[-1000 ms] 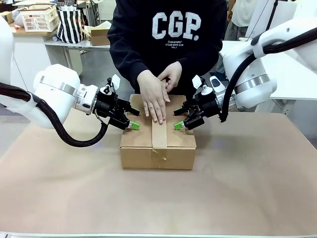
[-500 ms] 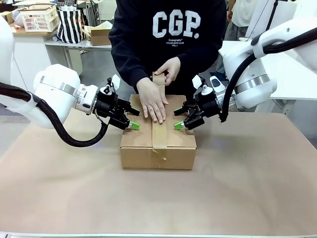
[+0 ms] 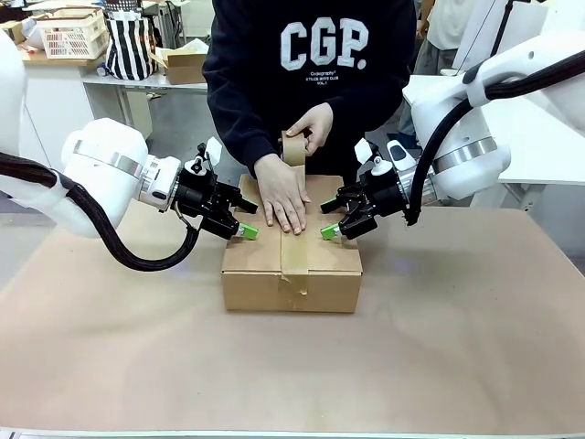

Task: Pack the gift set into the box.
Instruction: Press and hold the closed box until the human finishes sealing it.

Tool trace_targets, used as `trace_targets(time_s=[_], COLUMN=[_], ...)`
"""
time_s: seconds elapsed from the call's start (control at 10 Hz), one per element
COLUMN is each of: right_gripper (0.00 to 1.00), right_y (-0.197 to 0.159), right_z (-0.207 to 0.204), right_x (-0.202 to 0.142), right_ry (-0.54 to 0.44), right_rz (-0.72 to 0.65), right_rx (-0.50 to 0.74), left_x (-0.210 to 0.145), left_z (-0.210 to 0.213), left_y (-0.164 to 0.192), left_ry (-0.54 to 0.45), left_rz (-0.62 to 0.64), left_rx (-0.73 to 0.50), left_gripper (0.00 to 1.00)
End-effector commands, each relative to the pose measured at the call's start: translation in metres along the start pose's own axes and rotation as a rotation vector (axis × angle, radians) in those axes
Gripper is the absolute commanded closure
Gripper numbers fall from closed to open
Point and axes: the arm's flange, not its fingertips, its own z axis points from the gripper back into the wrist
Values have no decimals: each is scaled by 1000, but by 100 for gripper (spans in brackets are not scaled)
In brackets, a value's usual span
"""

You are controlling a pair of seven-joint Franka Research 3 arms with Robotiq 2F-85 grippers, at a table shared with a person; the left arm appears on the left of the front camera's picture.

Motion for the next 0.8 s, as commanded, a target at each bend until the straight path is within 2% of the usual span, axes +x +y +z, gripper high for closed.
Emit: trace_targets(time_s=[0.0, 0.7], right_gripper=[0, 0], right_y=[3, 3], right_z=[-2, -2], right_x=[-6, -6], right_ry=[-2, -2], right_rz=[-2, -2], right_rx=[-13, -13], left_x=[-5, -5], left_z=[0, 0], left_y=[-1, -1], left_ry=[4, 4], left_rz=[-8, -8], left_rx=[-2, -2], left_gripper=[0, 0])
